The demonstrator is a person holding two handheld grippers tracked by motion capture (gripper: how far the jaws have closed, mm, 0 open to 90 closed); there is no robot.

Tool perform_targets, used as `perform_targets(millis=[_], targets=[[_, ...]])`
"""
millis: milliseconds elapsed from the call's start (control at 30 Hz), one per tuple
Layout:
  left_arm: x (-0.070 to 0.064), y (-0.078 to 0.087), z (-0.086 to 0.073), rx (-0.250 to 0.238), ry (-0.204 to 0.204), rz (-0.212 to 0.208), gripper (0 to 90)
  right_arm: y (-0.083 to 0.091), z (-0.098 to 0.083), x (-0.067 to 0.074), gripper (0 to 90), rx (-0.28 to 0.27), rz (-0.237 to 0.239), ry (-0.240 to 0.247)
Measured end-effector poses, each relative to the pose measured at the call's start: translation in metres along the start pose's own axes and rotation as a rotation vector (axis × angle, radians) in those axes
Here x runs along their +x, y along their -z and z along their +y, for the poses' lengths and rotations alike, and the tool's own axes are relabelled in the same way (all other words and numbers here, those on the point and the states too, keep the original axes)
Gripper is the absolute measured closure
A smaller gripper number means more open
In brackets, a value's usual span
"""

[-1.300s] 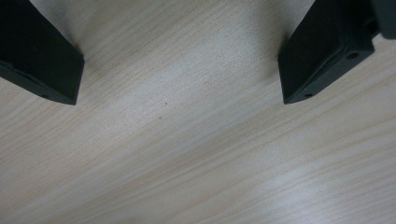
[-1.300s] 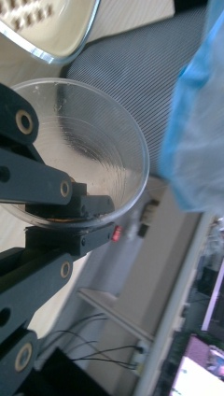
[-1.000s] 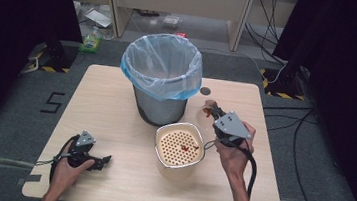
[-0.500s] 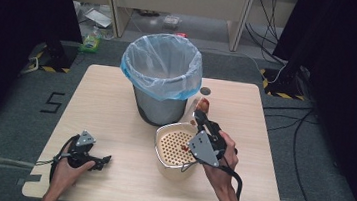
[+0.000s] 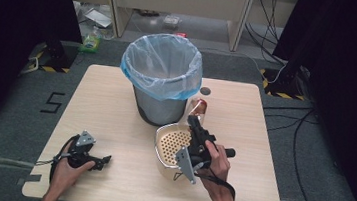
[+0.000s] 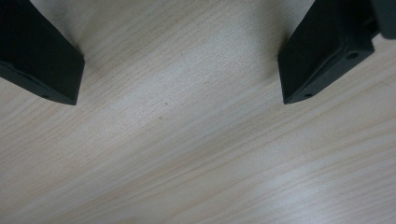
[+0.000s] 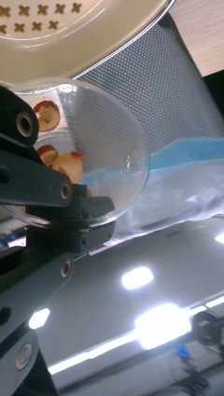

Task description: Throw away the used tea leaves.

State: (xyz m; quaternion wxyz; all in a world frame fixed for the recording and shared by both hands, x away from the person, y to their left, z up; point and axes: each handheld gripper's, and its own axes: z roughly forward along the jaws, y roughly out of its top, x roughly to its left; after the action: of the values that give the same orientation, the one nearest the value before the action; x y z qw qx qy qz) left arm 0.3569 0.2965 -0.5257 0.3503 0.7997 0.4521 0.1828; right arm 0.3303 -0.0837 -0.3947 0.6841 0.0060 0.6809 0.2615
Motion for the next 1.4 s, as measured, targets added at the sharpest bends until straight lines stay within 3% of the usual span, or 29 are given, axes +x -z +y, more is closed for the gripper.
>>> perform_targets(millis=[33, 100, 167, 433, 500, 533, 633, 767, 933, 967, 1000, 1200, 1267, 1400], targets=[[0.0, 0.0, 0.0, 0.0, 0.0, 0.0, 0.0, 0.001, 0.003, 0.001, 87.5, -0.018, -0.017, 0.031], [0.0, 0.0, 0.0, 0.0, 0.0, 0.0, 0.0, -0.001, 0.002, 0.001, 87.5, -0.007, -0.019, 0.029], [0.0, 0.0, 0.0, 0.0, 0.0, 0.0, 0.0, 0.004, 0.006, -0.002, 87.6, -0.035, -0.055, 0.066], [0.0, 0.0, 0.0, 0.0, 0.0, 0.0, 0.0, 0.0, 0.0, 0.001, 87.6, -0.024, -0.066, 0.087], [0.0, 0.0, 0.0, 0.0, 0.0, 0.0, 0.0, 0.0, 0.0, 0.002, 87.6, -0.035, -0.084, 0.105], [0.0, 0.0, 0.0, 0.0, 0.0, 0.0, 0.0, 0.0, 0.001, 0.002, 87.6, -0.07, -0.086, 0.101], [0.0, 0.0, 0.0, 0.0, 0.0, 0.0, 0.0, -0.003, 0.0, 0.003, 87.6, -0.051, -0.088, 0.095], [0.0, 0.0, 0.0, 0.0, 0.0, 0.0, 0.0, -0.002, 0.006, 0.009, 87.6, -0.088, -0.101, 0.15], [0.0, 0.0, 0.0, -0.001, -0.002, 0.002, 0.0, -0.006, 0.008, 0.012, 87.6, -0.076, -0.1, 0.14], [0.0, 0.0, 0.0, -0.001, -0.002, 0.003, 0.0, -0.004, 0.009, 0.014, 87.6, -0.095, -0.11, 0.144], [0.0, 0.0, 0.0, 0.0, -0.001, 0.001, 0.0, -0.005, 0.011, 0.014, 87.6, -0.088, -0.103, 0.167], [0.0, 0.0, 0.0, 0.0, 0.0, 0.001, 0.0, -0.005, 0.009, 0.011, 87.6, -0.094, -0.125, 0.18], [0.0, 0.0, 0.0, 0.0, 0.0, 0.001, 0.0, -0.004, 0.01, 0.01, 87.6, -0.093, -0.128, 0.159], [0.0, 0.0, 0.0, 0.0, 0.0, 0.001, 0.0, -0.006, 0.011, 0.008, 87.6, -0.093, -0.132, 0.198]])
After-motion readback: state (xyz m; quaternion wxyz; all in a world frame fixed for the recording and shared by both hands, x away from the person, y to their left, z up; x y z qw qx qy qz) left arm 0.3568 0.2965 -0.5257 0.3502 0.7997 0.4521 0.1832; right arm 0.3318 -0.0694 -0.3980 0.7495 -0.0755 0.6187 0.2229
